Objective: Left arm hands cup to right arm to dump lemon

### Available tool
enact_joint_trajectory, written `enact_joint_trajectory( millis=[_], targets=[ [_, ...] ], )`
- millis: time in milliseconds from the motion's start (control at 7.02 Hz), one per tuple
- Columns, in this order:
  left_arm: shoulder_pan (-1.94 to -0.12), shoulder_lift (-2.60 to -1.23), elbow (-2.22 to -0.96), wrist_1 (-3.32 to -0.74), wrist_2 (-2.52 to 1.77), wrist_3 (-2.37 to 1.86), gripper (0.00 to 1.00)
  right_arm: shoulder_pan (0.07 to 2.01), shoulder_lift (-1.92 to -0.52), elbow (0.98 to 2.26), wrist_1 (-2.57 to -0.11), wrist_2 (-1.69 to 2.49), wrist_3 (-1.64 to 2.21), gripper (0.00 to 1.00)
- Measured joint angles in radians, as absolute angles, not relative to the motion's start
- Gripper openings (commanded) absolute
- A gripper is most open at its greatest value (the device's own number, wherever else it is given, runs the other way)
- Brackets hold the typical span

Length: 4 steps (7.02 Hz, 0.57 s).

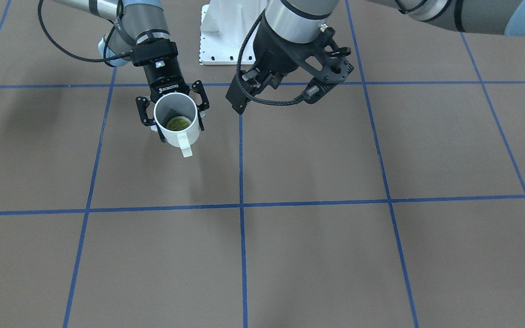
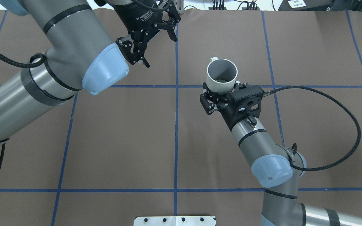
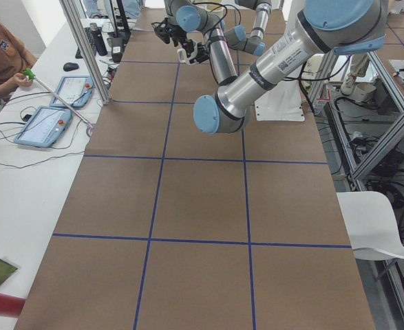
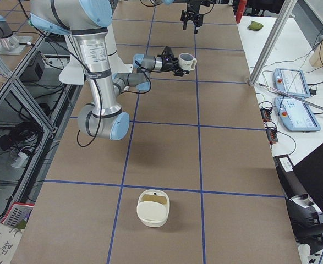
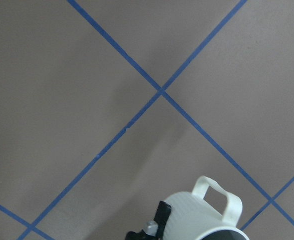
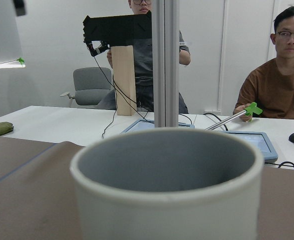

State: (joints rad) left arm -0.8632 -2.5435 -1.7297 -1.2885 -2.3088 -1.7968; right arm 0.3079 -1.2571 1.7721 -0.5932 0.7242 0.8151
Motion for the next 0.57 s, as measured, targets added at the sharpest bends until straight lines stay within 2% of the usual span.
enact_joint_trajectory(
  millis=[285, 569],
  targets=[
    [-0.87, -2.498, -1.752, -1.289, -2.307, -1.768, 1.0, 0.357, -1.341, 1.796, -0.569, 0.737, 0.814, 0.25],
    [-0.868, -2.485, -1.754, -1.29, -2.304, -1.761, 1.0, 0.438, -1.498, 1.806, -0.383, 0.849, 0.815, 0.22]
  ],
)
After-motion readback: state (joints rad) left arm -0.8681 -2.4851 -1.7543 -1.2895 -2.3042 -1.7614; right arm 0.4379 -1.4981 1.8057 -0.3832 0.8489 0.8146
